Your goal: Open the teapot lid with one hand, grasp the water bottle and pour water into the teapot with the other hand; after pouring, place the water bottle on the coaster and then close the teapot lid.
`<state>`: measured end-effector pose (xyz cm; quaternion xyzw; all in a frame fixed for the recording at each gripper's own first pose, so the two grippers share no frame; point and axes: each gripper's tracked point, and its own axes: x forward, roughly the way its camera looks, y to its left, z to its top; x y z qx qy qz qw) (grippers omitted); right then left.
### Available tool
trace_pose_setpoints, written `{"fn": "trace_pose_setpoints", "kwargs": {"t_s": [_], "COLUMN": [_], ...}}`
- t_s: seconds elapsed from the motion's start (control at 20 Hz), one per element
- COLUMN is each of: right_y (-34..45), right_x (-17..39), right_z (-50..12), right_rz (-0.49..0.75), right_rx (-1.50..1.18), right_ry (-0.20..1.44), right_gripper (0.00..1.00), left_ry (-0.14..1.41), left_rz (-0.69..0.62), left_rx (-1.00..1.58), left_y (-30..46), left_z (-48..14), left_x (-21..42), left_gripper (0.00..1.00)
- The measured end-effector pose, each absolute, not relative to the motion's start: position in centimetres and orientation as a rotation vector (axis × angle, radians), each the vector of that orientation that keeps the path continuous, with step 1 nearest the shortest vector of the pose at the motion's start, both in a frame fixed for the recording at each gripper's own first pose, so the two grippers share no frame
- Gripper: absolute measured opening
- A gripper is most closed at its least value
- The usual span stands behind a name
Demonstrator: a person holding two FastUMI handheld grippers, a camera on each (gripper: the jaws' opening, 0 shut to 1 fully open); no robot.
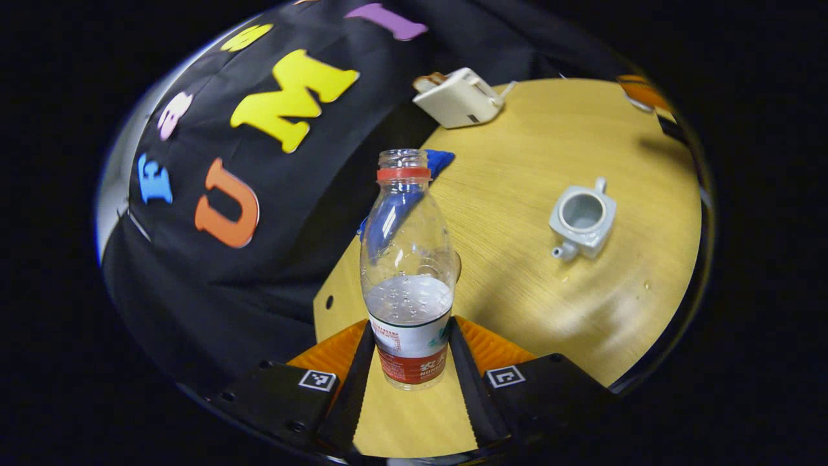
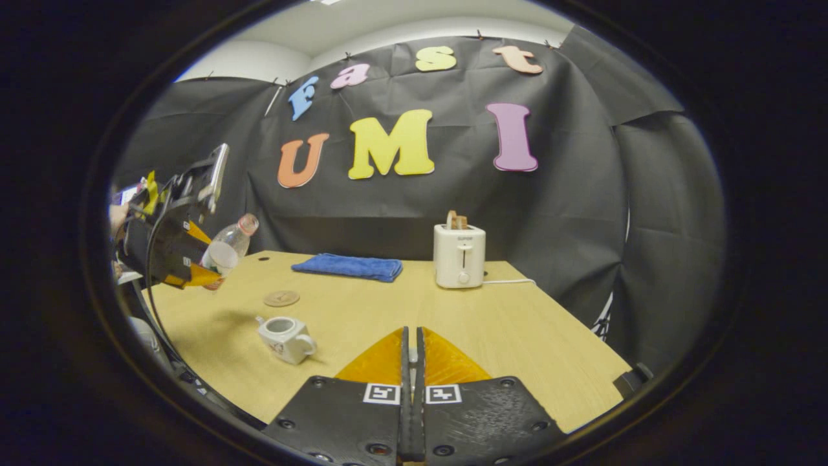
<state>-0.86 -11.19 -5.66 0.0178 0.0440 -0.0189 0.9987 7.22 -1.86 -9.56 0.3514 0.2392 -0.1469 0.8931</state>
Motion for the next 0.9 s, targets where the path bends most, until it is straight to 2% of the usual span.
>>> {"fn": "trace_pose_setpoints", "kwargs": {"t_s": [0.05,0.35,0.5,0.65,0.9], "right_y": [-11.0,-10.1,-10.0,-10.3,-11.6], "right_x": [-0.7,-0.2,-0.4,-0.2,0.1], "right_z": [-5.2,-3.3,-3.3,-3.8,-4.2], "right_rz": [-0.035,-0.03,-0.032,-0.041,-0.071], "right_rx": [0.031,0.031,0.029,0.03,0.031], "right_ry": [0.083,0.062,0.06,0.073,0.088], "right_gripper": [0.0,0.0,0.0,0.0,0.0], "left_ry": [0.478,0.354,0.299,0.272,0.245], "left_rz": [-0.312,-0.294,-0.257,-0.265,-0.254], "left_rx": [0.626,0.188,0.137,0.051,-0.026], "left_y": [-2.6,-4.2,-4.2,-4.8,-5.4], "left_z": [-9.3,-8.1,-8.4,-9.7,-12.0], "left_x": [7.4,8.4,9.6,13.4,16.2], "left_gripper": [0.72,0.69,0.69,0.69,0.7]}}
